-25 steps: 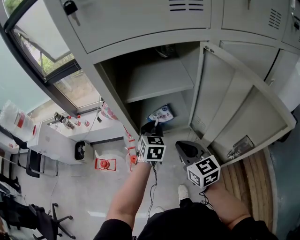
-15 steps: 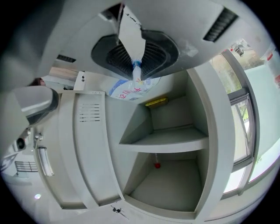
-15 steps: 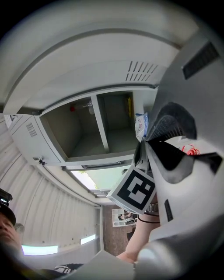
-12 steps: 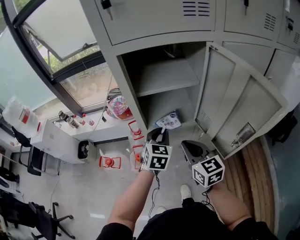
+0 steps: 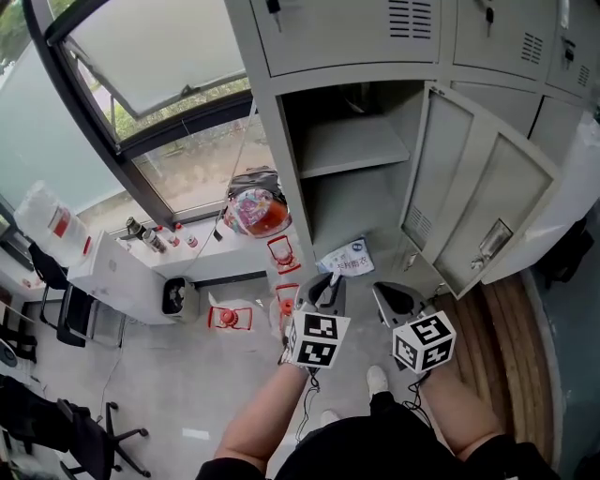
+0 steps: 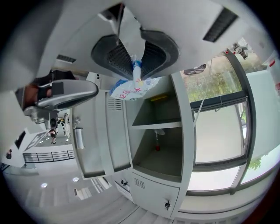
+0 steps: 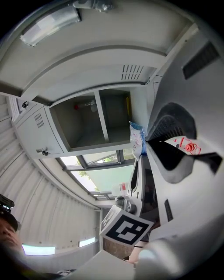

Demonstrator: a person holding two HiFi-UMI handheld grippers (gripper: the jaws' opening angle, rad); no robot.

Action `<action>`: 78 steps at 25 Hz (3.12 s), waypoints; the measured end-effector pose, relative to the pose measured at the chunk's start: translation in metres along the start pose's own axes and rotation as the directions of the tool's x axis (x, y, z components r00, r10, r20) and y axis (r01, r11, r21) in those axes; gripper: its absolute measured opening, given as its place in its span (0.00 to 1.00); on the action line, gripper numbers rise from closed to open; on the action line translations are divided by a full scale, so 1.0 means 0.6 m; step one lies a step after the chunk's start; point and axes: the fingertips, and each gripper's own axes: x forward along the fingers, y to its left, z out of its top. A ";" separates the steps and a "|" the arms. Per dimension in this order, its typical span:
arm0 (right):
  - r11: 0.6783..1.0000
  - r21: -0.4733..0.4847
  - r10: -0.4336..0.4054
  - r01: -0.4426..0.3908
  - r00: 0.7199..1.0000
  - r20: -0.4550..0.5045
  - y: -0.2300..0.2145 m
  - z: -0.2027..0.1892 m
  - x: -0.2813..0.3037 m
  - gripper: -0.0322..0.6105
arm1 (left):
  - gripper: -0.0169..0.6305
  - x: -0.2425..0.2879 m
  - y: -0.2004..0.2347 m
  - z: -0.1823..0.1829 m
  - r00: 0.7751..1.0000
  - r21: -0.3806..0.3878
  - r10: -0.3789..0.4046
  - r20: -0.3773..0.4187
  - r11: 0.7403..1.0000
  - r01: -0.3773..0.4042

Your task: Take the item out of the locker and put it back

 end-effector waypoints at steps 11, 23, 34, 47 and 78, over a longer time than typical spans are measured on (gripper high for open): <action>0.999 0.013 -0.045 0.044 0.999 0.027 0.083 -0.024 -0.041 0.13 | 0.12 -0.151 -0.007 -0.064 1.000 -0.014 -0.016 0.008 1.000 0.016; 0.998 0.017 -0.062 0.061 0.997 0.044 0.142 -0.039 -0.072 0.13 | 0.12 -0.236 -0.014 -0.103 1.000 -0.028 -0.021 0.017 0.999 0.022; 0.997 0.005 -0.071 0.071 0.996 0.046 0.144 -0.032 -0.077 0.13 | 0.12 -0.240 -0.016 -0.091 0.999 -0.025 -0.029 0.039 0.999 0.030; 0.996 0.001 -0.085 0.085 0.995 0.060 0.096 -0.005 -0.062 0.13 | 0.12 -0.190 -0.007 -0.057 0.998 0.000 -0.034 0.046 0.999 0.034; 0.999 -0.022 -0.048 0.049 0.996 0.075 -0.100 0.075 0.039 0.13 | 0.12 0.053 0.020 0.053 0.999 0.022 0.023 0.046 0.999 -0.024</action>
